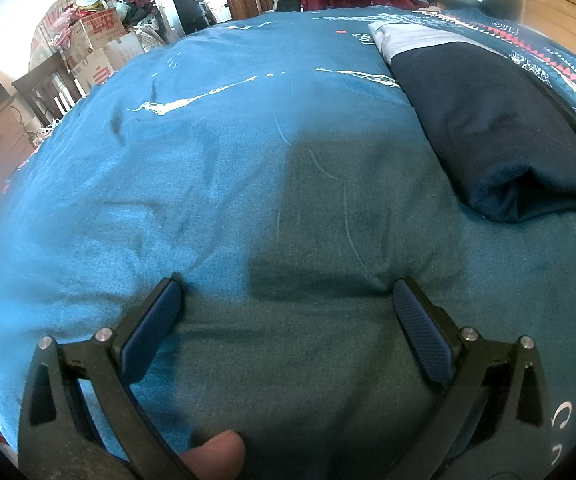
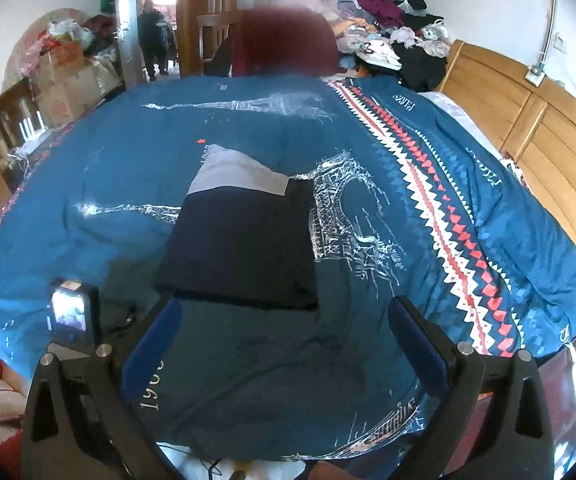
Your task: Fold large clothes
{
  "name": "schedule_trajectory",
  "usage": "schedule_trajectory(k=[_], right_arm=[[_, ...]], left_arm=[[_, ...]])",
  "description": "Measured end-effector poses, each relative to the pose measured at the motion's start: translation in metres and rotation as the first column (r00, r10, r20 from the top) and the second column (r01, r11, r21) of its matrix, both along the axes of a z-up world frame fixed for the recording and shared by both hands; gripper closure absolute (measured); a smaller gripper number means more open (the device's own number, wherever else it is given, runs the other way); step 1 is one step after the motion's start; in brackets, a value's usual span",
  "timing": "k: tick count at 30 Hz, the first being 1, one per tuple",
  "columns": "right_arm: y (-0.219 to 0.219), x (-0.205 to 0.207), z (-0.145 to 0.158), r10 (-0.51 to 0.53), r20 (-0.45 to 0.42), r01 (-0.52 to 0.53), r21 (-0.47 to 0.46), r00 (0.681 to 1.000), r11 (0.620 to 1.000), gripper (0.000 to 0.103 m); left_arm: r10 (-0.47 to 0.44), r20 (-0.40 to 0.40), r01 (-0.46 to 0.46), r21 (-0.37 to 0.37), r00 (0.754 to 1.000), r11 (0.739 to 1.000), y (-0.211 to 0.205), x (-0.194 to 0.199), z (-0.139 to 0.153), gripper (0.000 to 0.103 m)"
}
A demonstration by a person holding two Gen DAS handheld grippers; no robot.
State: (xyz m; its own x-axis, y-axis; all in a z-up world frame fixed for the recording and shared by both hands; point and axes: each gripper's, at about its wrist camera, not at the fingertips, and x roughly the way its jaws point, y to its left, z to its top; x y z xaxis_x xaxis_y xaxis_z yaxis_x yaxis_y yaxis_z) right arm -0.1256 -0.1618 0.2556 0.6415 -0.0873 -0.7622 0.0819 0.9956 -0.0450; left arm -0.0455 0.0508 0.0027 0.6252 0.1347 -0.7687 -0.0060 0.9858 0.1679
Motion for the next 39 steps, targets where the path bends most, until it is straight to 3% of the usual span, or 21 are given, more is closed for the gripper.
schedule_trajectory(k=[10,19,39], right_arm=[[0.0031,0.0007,-0.0012,-0.007,-0.004,0.007,-0.033,1.000,0.999,0.000],[0.0060,-0.0014,0.0027,-0.028,0.038,0.033,-0.140,0.999,0.990,0.000],[0.0018,0.0041,0.0003,-0.010,0.025,0.013,-0.100,1.000,0.995,0.000]], left_arm=[[0.000,0.000,0.000,0.000,1.000,1.000,0.0000,-0.0002,-0.0001,0.000],[0.000,-0.001,0.000,0.000,1.000,1.000,-0.0002,-0.0004,-0.0001,0.000],[0.000,-0.001,0.000,0.001,1.000,1.000,-0.0002,-0.0006,-0.0004,0.000]])
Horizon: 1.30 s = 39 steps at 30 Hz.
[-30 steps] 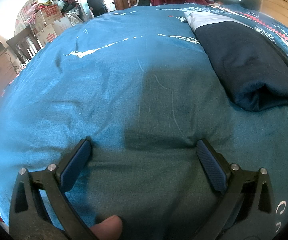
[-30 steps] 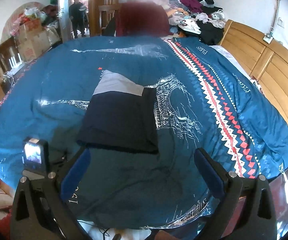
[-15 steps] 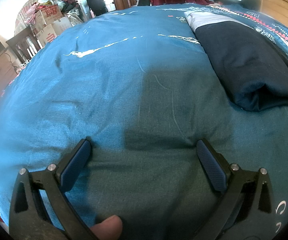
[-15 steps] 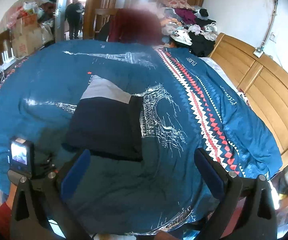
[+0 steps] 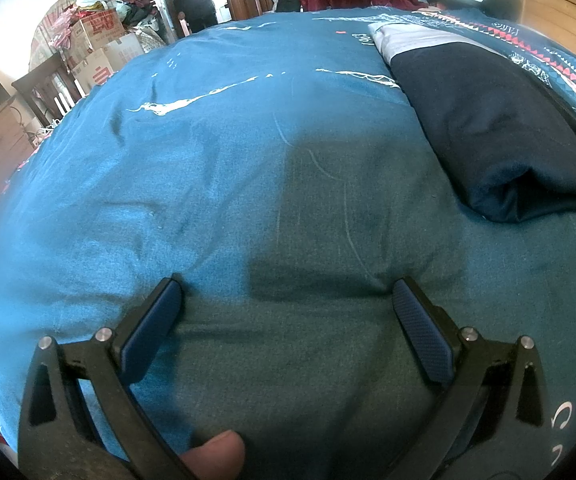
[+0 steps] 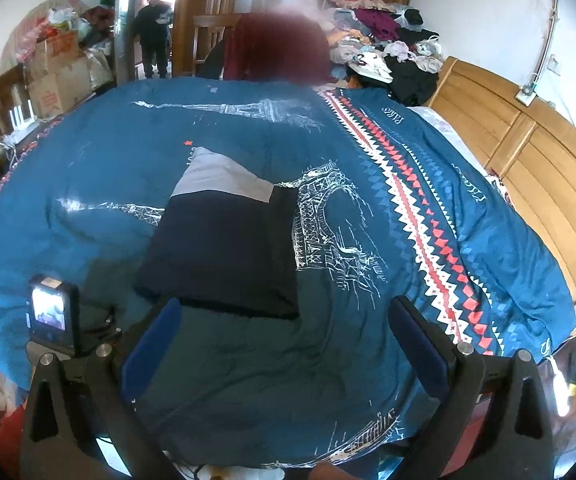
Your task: Fold large clothes
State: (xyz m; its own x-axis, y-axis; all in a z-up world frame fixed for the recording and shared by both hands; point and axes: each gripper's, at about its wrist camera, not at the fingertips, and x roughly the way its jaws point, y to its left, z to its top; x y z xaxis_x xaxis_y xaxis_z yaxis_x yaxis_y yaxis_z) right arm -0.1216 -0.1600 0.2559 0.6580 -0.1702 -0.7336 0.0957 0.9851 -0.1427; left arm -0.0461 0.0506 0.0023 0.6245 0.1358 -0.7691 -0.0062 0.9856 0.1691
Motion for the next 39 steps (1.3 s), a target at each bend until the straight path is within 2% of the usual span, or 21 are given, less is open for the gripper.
schedule_trajectory(k=[8,17,20,23,26,29,32,36,39], right_arm=[[-0.001,0.001,-0.006,0.008,-0.021,-0.007,0.040,1.000,0.999,0.000],[0.001,0.000,-0.008,0.005,-0.022,-0.004,0.033,1.000,0.999,0.000],[0.000,0.004,-0.018,0.022,0.000,-0.022,0.060,1.000,0.998,0.000],[-0.004,0.019,-0.055,0.021,0.005,-0.022,0.065,1.000,0.998,0.000],[-0.008,0.035,-0.116,0.034,-0.041,-0.029,0.113,0.999,0.993,0.000],[-0.006,0.047,-0.183,0.045,-0.117,-0.033,0.099,0.992,0.995,0.000],[-0.009,0.051,-0.228,0.047,-0.179,-0.024,0.128,0.983,0.991,0.000],[-0.013,0.049,-0.260,0.043,-0.204,-0.016,0.130,0.978,0.991,0.000],[-0.018,0.046,-0.267,0.040,-0.187,-0.011,0.153,0.982,0.988,0.000]], left_arm=[[0.000,0.000,0.000,0.000,1.000,1.000,0.000,0.000,0.000,0.000],[0.000,0.001,0.000,0.001,1.000,1.000,0.000,0.000,0.000,0.000],[0.000,0.001,0.000,0.002,1.000,1.000,0.000,0.000,0.000,0.000],[-0.001,0.002,0.001,0.001,1.000,1.000,0.000,0.000,0.001,0.000],[-0.001,0.002,0.001,0.002,1.000,1.000,-0.001,0.000,0.002,0.000],[-0.001,0.004,0.001,0.006,1.000,1.000,-0.001,0.001,0.003,0.000],[-0.001,0.004,0.001,0.010,1.000,1.000,-0.002,0.001,0.003,0.000],[-0.001,0.007,0.001,0.016,1.000,1.000,-0.002,0.001,0.002,0.000],[-0.001,0.007,0.000,0.020,1.000,1.000,-0.003,0.001,0.001,0.000]])
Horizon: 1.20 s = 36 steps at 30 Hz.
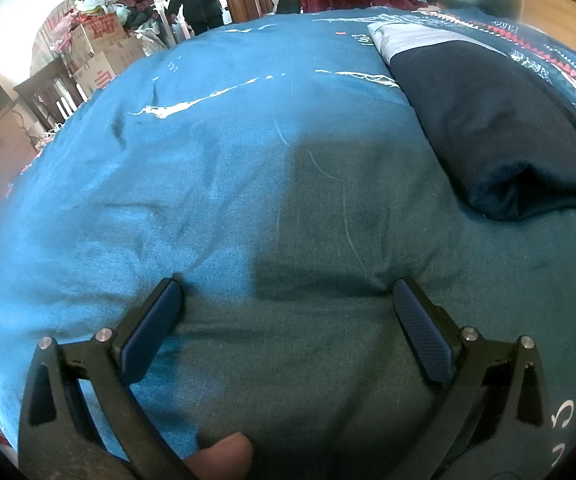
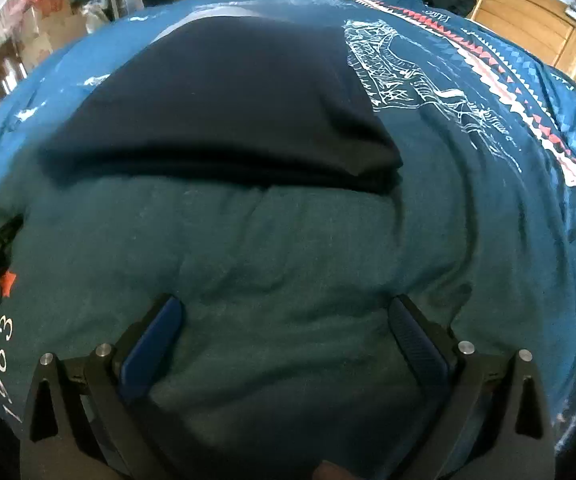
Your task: Fold large clothes
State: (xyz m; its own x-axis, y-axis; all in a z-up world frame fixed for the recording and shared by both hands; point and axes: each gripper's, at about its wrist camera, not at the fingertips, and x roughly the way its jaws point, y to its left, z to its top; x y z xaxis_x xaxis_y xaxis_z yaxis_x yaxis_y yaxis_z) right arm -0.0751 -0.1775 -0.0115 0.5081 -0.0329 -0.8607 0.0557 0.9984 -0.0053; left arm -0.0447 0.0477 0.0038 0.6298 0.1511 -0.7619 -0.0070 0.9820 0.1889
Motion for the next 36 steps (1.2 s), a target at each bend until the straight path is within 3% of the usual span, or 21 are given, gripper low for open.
schedule_trajectory(k=[24,32,36], right_arm=[[-0.004,0.012,-0.002,-0.018,-0.026,0.018,0.020,1.000,1.000,0.000],[-0.011,0.027,0.001,-0.050,-0.158,0.056,0.039,0.986,0.998,0.000],[-0.012,0.042,0.001,-0.042,-0.279,0.050,0.022,0.959,0.999,0.000]], left_arm=[[0.001,0.000,-0.001,0.003,1.000,1.000,-0.001,0.000,0.000,0.000],[0.001,-0.009,-0.001,0.000,1.000,1.000,0.001,0.002,-0.001,0.000],[0.008,-0.071,-0.008,-0.009,0.997,1.000,0.002,0.012,0.001,0.000]])
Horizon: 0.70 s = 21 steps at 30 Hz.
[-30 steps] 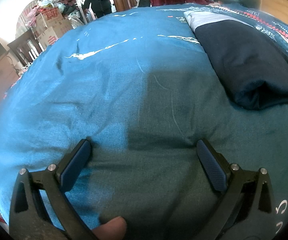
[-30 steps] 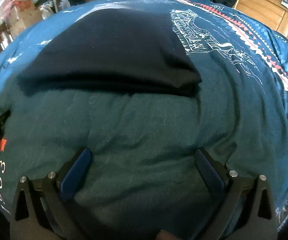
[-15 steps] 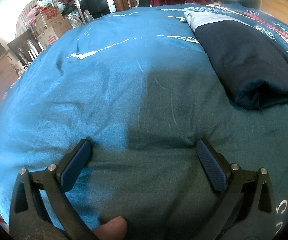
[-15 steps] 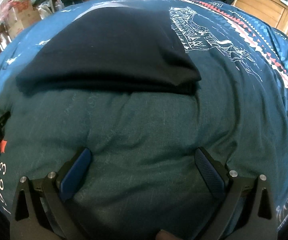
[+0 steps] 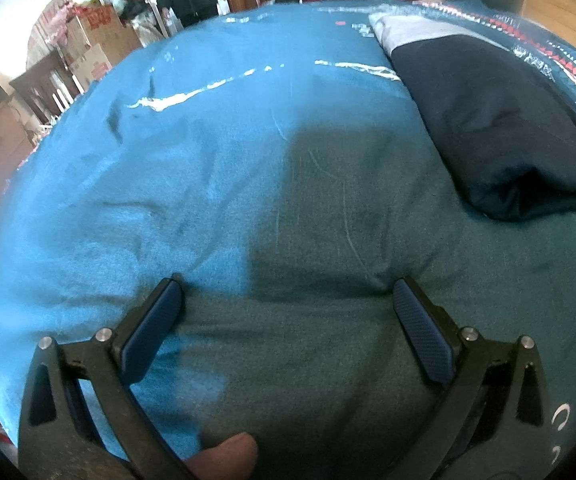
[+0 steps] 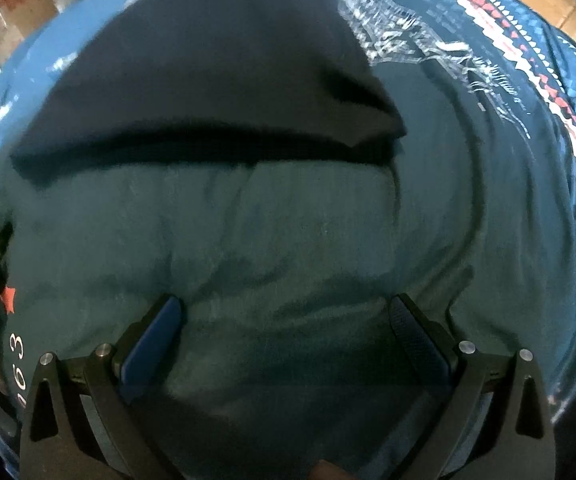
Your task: Fold large clothes
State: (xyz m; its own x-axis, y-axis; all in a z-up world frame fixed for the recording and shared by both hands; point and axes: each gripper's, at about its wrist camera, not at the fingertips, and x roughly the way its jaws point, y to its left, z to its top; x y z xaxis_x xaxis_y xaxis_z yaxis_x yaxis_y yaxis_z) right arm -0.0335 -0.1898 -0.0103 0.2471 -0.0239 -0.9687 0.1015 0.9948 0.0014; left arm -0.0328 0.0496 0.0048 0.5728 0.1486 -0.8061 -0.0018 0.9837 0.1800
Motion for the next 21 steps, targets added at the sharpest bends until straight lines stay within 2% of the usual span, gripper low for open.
schedule_trajectory(k=[4,8,21], right_arm=[[-0.006,0.015,-0.002,-0.001,-0.092,0.003,0.023,0.996,1.000,0.000],[-0.008,0.025,-0.003,0.002,-0.116,-0.001,0.008,0.993,1.000,0.000],[0.001,0.025,-0.004,-0.004,-0.121,0.004,-0.001,0.993,1.000,0.000]], left_arm=[[0.022,-0.134,-0.021,0.007,0.991,1.000,-0.001,0.016,0.004,0.000],[0.040,-0.226,-0.040,0.003,0.973,0.999,0.001,0.029,0.002,0.000],[0.036,-0.256,-0.038,-0.001,0.966,0.999,0.004,0.038,-0.003,0.000]])
